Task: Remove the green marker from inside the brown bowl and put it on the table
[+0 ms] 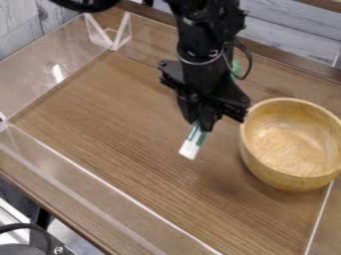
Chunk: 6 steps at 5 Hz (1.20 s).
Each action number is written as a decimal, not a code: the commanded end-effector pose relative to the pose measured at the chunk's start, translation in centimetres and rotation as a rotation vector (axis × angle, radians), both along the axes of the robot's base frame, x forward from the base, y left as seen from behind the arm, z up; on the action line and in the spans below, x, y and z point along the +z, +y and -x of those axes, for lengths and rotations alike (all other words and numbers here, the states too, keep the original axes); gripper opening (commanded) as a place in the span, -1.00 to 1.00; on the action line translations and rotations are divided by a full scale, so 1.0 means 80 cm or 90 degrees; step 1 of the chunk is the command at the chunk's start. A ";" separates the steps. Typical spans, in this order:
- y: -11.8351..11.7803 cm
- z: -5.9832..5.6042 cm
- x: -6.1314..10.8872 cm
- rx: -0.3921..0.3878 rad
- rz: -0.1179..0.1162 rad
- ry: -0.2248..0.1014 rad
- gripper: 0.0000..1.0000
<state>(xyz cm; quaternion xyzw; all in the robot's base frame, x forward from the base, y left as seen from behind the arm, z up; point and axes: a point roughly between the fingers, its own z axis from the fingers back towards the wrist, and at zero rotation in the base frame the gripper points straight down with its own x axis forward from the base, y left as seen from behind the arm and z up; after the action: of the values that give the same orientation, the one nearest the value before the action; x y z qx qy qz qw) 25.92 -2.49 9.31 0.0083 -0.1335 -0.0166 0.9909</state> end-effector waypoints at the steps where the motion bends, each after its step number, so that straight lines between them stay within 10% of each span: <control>1: 0.005 -0.008 0.008 0.006 0.000 -0.025 -1.00; 4: 0.010 0.002 -0.005 0.015 0.001 -0.021 -1.00; 5: 0.011 0.004 -0.010 0.019 0.004 -0.018 1.00; 6: 0.014 0.007 -0.012 0.019 0.004 -0.016 1.00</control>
<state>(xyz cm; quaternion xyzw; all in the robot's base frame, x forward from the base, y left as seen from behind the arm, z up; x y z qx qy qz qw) 24.85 -1.57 7.48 0.0078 -0.1268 -0.0037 0.9919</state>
